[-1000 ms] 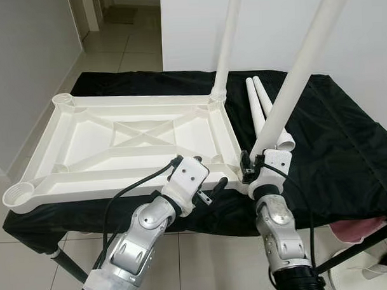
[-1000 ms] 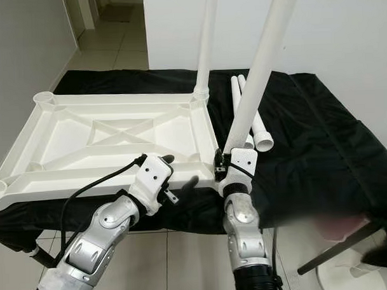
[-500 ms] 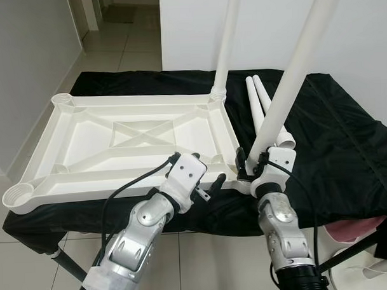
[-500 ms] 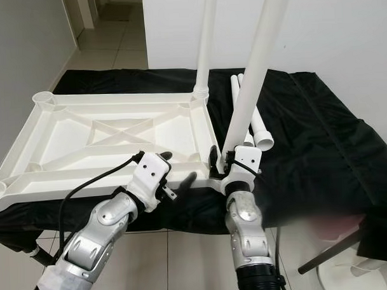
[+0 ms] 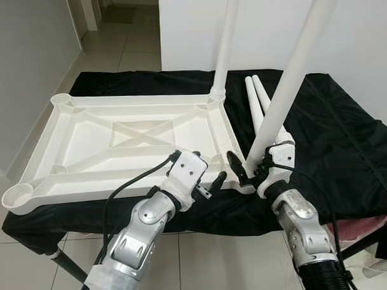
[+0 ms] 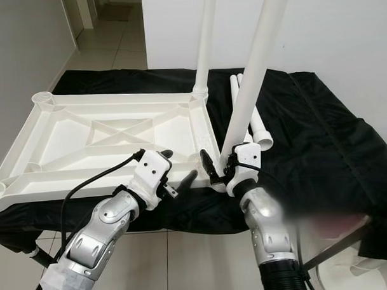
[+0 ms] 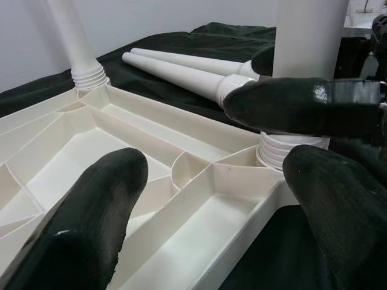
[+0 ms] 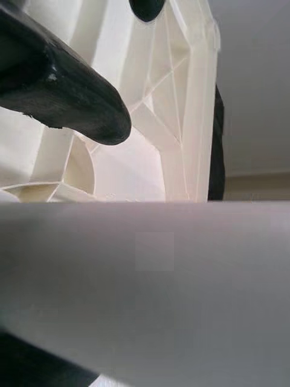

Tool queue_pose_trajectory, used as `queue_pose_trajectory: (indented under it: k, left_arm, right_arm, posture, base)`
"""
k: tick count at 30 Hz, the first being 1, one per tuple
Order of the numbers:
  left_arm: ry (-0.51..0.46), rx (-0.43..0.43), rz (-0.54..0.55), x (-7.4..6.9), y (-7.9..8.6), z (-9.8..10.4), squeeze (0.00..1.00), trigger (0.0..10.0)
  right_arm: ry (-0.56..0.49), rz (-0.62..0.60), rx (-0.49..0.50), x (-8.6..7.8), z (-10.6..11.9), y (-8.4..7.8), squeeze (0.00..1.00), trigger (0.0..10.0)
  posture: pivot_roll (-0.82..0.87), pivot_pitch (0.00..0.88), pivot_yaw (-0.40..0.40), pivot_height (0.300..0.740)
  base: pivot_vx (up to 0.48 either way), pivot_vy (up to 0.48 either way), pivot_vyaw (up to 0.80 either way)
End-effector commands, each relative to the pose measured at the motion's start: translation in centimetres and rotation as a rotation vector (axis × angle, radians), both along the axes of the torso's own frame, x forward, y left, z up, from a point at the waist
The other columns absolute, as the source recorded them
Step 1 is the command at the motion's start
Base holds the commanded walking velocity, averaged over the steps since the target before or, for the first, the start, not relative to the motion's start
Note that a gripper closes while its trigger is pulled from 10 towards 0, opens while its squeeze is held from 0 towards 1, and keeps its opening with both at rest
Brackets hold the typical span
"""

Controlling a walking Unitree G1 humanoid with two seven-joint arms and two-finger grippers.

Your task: Building children table

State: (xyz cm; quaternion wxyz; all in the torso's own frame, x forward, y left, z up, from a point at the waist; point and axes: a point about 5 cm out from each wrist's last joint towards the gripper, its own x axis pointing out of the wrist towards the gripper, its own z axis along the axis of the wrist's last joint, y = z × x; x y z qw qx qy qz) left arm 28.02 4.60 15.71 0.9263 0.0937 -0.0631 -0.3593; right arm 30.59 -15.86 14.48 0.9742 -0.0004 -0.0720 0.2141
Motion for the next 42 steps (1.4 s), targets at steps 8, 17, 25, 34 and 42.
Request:
queue_pose_trajectory:
  k: [8, 17, 25, 34, 42]
  left_arm:
    - [-0.008, 0.003, 0.025, 0.2, 0.4, 0.0, 0.00, 10.0]
    - [-0.004, 0.002, 0.023, 0.0, 0.2, -0.1, 0.00, 10.0]
    - [-0.010, 0.007, 0.017, 0.3, 0.3, 0.0, 0.00, 10.0]
    - [-0.007, 0.008, 0.011, 0.2, 0.1, 0.0, 0.00, 10.0]
    - [-0.002, 0.006, 0.004, 0.1, -0.1, -0.1, 0.00, 10.0]
  right_arm:
    - [0.048, 0.159, -0.106, 1.1, -0.8, -1.6, 0.00, 8.9]
    - [0.081, 0.203, -0.138, 1.3, -1.5, -2.0, 0.00, 0.0]
    - [0.093, 0.200, -0.152, 1.7, -1.9, -2.9, 0.00, 10.0]
    - [0.109, 0.069, -0.127, 2.1, -2.1, -3.2, 0.00, 10.0]
    - [0.129, -0.091, -0.064, 2.5, -1.9, -2.1, 0.00, 10.0]
  posture:
    - [0.02, 0.024, -0.049, 0.740]
    - [0.02, 0.021, -0.045, 0.740]
    - [0.01, 0.019, -0.035, 0.740]
    - [0.00, 0.022, -0.032, 0.740]
    - [0.00, 0.023, -0.039, 0.740]
  base:
    - [0.000, 0.000, 0.00]
    - [0.000, 0.000, 0.00]
    - [0.000, 0.000, 0.00]
    - [0.000, 0.000, 0.00]
    - [0.000, 0.000, 0.00]
